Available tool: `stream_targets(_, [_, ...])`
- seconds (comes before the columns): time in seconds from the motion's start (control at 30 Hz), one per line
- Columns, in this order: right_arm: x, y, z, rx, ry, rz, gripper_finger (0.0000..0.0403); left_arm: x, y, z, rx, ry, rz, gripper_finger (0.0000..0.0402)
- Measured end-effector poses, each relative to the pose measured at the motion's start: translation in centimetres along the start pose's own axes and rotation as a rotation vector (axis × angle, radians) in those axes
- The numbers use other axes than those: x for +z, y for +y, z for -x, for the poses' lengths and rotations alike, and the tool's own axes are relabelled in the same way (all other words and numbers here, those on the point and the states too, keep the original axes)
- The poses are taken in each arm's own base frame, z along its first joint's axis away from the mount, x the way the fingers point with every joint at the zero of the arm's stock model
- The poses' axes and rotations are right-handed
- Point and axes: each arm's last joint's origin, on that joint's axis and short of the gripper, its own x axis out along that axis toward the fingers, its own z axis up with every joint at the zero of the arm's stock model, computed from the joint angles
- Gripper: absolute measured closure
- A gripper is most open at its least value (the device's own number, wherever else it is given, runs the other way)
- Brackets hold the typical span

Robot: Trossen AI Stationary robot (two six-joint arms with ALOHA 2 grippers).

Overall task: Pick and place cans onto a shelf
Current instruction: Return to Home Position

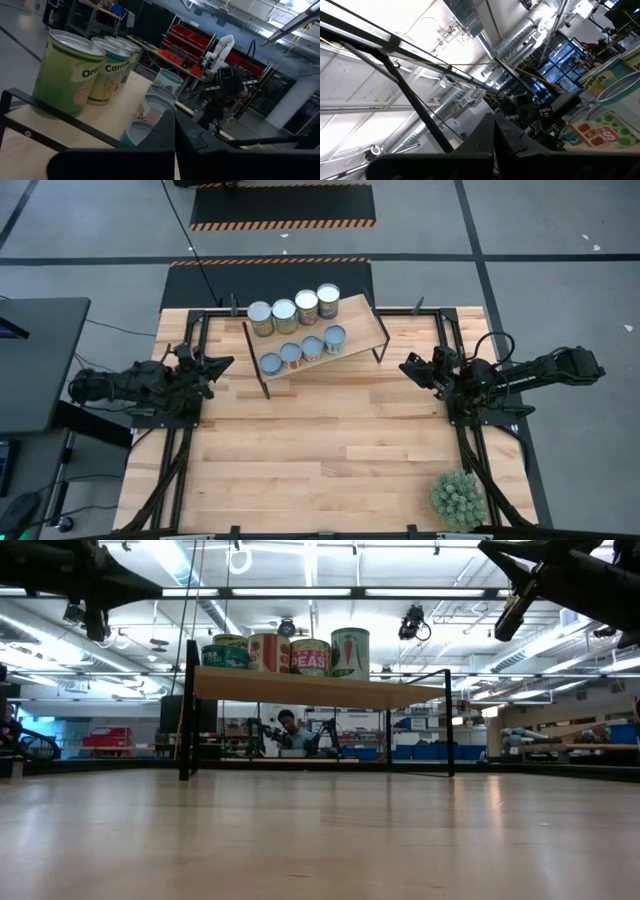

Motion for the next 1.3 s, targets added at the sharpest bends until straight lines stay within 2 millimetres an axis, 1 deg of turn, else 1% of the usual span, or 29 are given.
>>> stream_targets(0.13, [-0.1,-0.1,0.0,-0.008,0.005,-0.001,0.0399,0.1,0.0,-0.1,-0.006,-0.001,0.014,0.0401])
stream_targets(0.2, [-0.2,-0.2,-0.1,-0.018,0.013,-0.007,0.0399,-0.2,0.0,-0.4,-0.043,-0.030,0.042,0.0401])
stream_targets(0.3, [-0.5,-0.4,-0.1,-0.029,0.031,-0.010,0.0399,-1.9,0.3,-1.0,-0.110,-0.085,0.076,0.0401])
stream_targets(0.4, [-0.6,-0.5,-0.1,-0.036,0.036,-0.011,0.0399,-3.6,0.9,-1.3,-0.121,-0.104,0.102,0.0401])
stream_targets(0.57, [-0.7,-0.6,-0.2,-0.041,0.046,-0.022,0.0399,-5.2,1.6,-1.5,-0.112,-0.081,0.139,0.0401])
stream_targets(0.77, [-1.2,-1.0,-0.2,-0.067,0.087,-0.032,0.0399,-5.1,1.7,-1.6,-0.109,-0.090,0.151,0.0401])
stream_targets(0.87, [-1.6,-1.4,-0.3,-0.086,0.112,-0.027,0.0398,-5.4,1.9,-1.7,-0.093,-0.065,0.148,0.0401])
stream_targets(1.03, [-2.2,-1.9,-0.3,-0.132,0.143,0.043,0.0385,-6.5,2.7,-1.7,0.037,0.004,0.207,0.0391])
stream_targets(1.1, [-2.4,-2.2,-0.3,-0.147,0.169,0.095,0.0380,-6.6,2.7,-1.7,0.043,0.013,0.218,0.0384])
stream_targets(1.2, [-2.9,-2.6,-0.2,-0.169,0.219,0.210,0.0377,-6.7,2.8,-1.8,0.045,0.022,0.119,0.0380])
stream_targets(1.3, [-3.3,-3.0,-0.1,-0.176,0.272,0.376,0.0378,-6.7,2.8,-1.8,0.044,0.025,-0.002,0.0379])
